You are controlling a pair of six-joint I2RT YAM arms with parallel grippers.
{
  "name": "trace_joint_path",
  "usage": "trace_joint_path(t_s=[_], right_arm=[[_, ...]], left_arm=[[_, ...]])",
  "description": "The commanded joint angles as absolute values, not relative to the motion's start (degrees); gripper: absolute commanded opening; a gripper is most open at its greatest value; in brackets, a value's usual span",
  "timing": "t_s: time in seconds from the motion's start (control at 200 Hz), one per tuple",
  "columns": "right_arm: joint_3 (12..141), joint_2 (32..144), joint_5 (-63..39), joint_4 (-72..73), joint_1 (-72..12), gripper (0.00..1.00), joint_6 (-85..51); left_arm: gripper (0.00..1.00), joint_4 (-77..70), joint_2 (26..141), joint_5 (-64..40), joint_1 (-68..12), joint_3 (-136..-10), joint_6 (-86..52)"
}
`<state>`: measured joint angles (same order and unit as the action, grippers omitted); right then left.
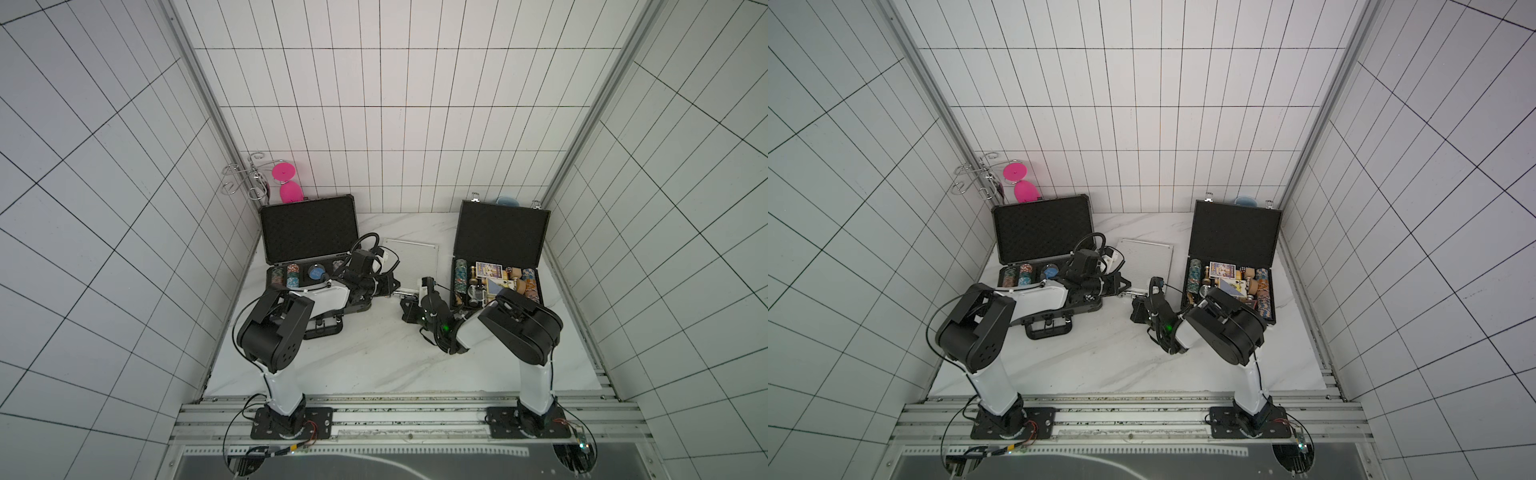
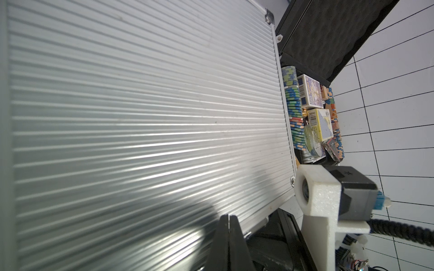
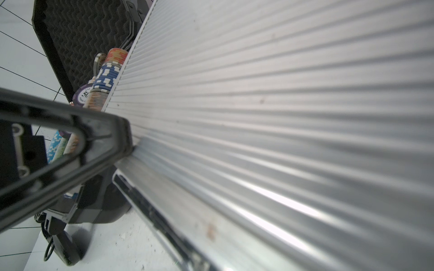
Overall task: Close the poker set cases
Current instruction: Fasten the fastener on the poker set case, then move the poker set case to the center of the board.
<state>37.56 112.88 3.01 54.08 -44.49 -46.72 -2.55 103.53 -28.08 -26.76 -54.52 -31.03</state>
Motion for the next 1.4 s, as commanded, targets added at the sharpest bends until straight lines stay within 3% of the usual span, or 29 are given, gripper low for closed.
trace_joint_path(t_s=[0.0,0.385,0.68,0.79,0.934,1.174,1.394], right_arm=[[40.3,114.2,6.3,52.3,-42.9,0.0,-49.4],[33.1,102.6,6.4,50.3,-42.9,0.0,-49.8],[34.1,90.8,8.3,36.0,-42.6,0.0,-47.4],[35.0,86.4,8.4,30.4,-42.3,0.05,-44.2],[36.2,82.1,8.2,24.3,-40.9,0.2,-41.5],[38.5,81.2,5.7,19.9,-38.6,0.36,-39.5],[41.7,81.8,3.1,14.4,-38.3,0.48,-36.4]], left_arm=[[0.0,21.4,110.7,-20.2,-26.4,-48.2,-30.4],[0.0,21.6,109.5,-20.1,-26.7,-48.9,-30.9],[0.0,23.5,108.0,-17.7,-28.7,-50.2,-29.9],[0.0,25.1,106.2,-16.8,-28.7,-51.4,-29.1],[0.0,27.9,101.7,-16.0,-29.0,-55.3,-26.0],[0.27,34.5,95.9,-11.8,-30.2,-61.0,-22.9],[0.41,34.3,89.6,-10.6,-30.5,-55.2,-23.5]])
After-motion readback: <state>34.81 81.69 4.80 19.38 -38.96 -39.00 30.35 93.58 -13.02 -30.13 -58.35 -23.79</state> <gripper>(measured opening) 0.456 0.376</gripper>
